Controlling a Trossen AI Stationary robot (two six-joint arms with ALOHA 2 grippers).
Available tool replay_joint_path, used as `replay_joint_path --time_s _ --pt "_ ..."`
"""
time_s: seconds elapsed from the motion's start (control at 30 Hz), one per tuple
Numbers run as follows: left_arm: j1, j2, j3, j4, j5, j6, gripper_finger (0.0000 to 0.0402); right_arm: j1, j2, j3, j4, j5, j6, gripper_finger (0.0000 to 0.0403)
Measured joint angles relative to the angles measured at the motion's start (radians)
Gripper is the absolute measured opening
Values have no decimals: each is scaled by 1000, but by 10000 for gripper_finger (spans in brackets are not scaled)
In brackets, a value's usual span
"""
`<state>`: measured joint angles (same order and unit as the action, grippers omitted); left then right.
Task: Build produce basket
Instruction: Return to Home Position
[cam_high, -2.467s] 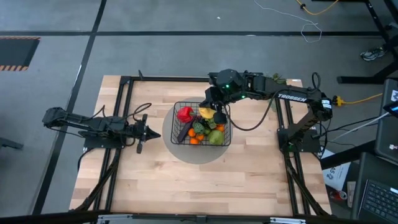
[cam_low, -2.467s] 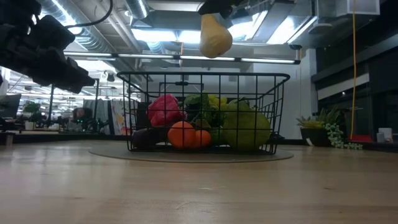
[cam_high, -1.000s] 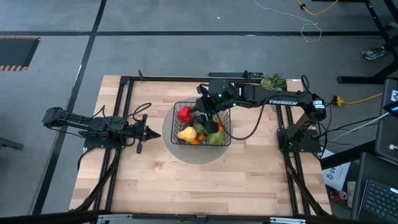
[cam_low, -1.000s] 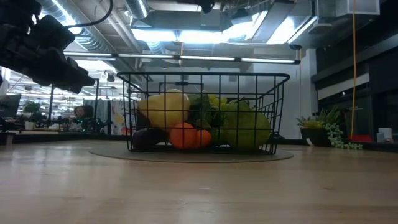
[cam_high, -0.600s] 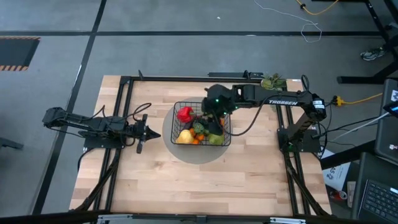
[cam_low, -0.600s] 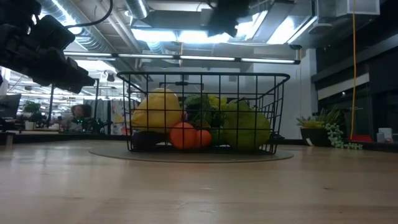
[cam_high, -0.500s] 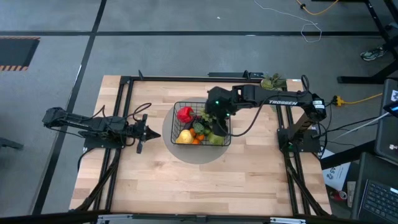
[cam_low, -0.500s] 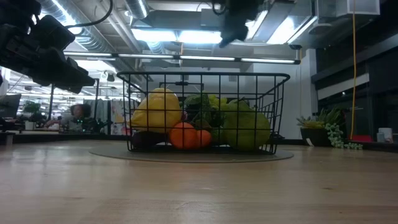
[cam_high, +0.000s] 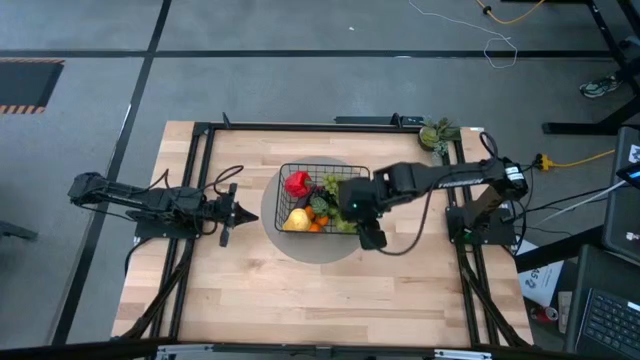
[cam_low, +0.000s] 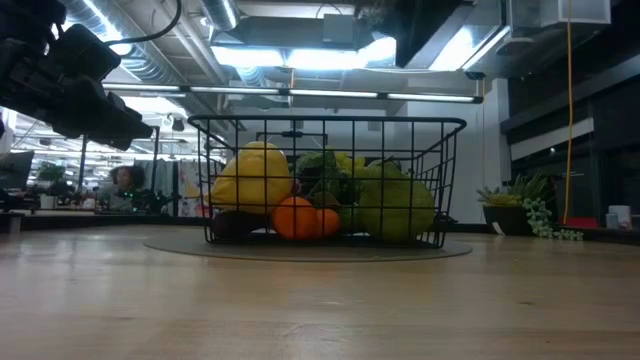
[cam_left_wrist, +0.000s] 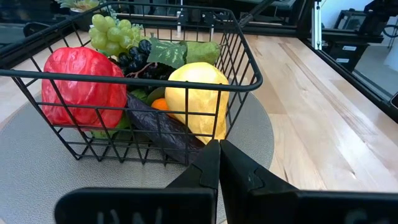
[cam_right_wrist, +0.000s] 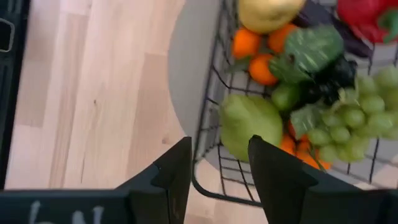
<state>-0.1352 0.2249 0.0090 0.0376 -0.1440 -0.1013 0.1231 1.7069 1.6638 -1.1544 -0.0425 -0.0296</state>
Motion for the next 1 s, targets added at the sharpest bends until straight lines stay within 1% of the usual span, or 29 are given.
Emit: replay_joint_path --time_s 0.17,0.3,0.47,0.6,0.87,1.0 --pt "0 0 0 0 0 0 0 55 0 0 19 7 -10 158" --pt "0 0 0 0 0 0 0 83 0 0 27 7 -80 158" --pt "0 0 0 0 0 0 0 87 0 0 25 7 -127 158" --pt "0 0 0 0 0 0 0 74 0 0 -42 7 -186 158" --pt "0 0 0 0 0 0 0 70 0 0 -233 7 -91 158" --pt "0 0 0 0 0 0 0 87 -8 -22 -252 4 -20 158"
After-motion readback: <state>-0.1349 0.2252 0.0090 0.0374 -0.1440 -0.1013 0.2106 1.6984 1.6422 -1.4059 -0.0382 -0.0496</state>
